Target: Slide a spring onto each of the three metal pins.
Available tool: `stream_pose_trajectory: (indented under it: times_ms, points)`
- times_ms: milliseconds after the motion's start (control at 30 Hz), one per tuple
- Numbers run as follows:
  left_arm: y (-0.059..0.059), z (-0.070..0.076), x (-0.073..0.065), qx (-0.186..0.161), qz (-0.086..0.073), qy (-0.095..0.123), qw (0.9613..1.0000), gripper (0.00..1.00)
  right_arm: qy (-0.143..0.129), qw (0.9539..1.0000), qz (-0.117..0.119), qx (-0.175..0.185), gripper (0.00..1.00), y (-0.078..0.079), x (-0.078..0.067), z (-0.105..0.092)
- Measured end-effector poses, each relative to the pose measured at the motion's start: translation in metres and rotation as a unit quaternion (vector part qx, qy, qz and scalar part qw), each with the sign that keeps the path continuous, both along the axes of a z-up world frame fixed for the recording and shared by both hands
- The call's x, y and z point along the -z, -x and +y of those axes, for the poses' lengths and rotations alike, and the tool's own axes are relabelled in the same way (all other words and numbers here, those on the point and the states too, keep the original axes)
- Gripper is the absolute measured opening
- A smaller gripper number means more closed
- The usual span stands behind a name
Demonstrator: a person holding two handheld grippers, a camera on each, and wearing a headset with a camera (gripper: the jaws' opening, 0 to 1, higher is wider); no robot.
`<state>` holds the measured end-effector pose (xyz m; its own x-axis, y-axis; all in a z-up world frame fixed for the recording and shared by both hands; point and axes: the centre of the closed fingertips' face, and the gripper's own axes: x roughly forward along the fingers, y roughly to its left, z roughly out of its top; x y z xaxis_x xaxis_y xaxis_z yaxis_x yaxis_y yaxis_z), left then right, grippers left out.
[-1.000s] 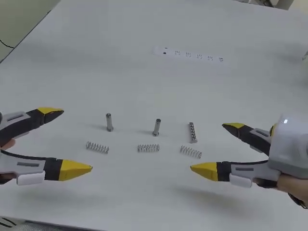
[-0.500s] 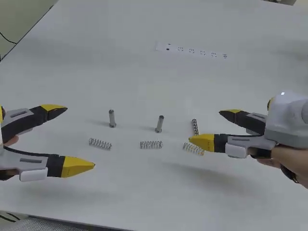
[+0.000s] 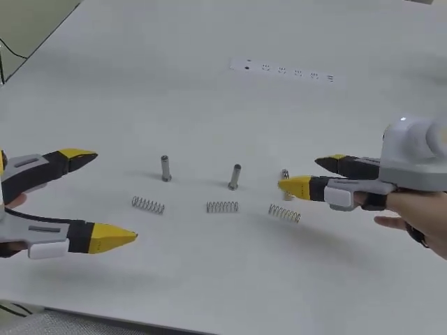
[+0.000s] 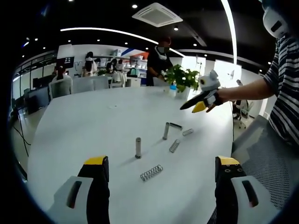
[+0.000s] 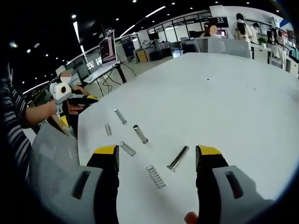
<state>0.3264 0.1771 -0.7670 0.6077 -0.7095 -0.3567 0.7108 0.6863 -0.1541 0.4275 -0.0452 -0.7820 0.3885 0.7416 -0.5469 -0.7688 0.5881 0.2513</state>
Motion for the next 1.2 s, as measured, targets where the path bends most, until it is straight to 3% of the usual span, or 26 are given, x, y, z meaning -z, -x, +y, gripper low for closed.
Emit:
stream_pose_trajectory:
  times_ms: [400, 500, 667, 1200]
  points:
    - [0.003, -0.001, 0.000, -0.001, 0.003, 0.000, 1.0000, 0.93, 0.053, 0.9977, 0.036, 0.025, 0.43, -0.019, 0.018, -0.001]
    - [0.003, 0.000, 0.000, 0.000, 0.003, -0.001, 1.0000, 0.93, 0.057, 0.9963, 0.055, 0.034, 0.41, -0.022, 0.024, -0.002]
    - [0.004, -0.001, 0.001, 0.000, 0.005, -0.001, 1.0000, 0.92, 0.067, 0.9940, 0.068, 0.053, 0.32, -0.030, 0.032, -0.005]
    - [0.002, -0.002, 0.001, 0.004, 0.006, -0.001, 1.0000, 0.92, 0.107, 0.9837, 0.122, 0.076, 0.26, -0.038, 0.059, -0.004]
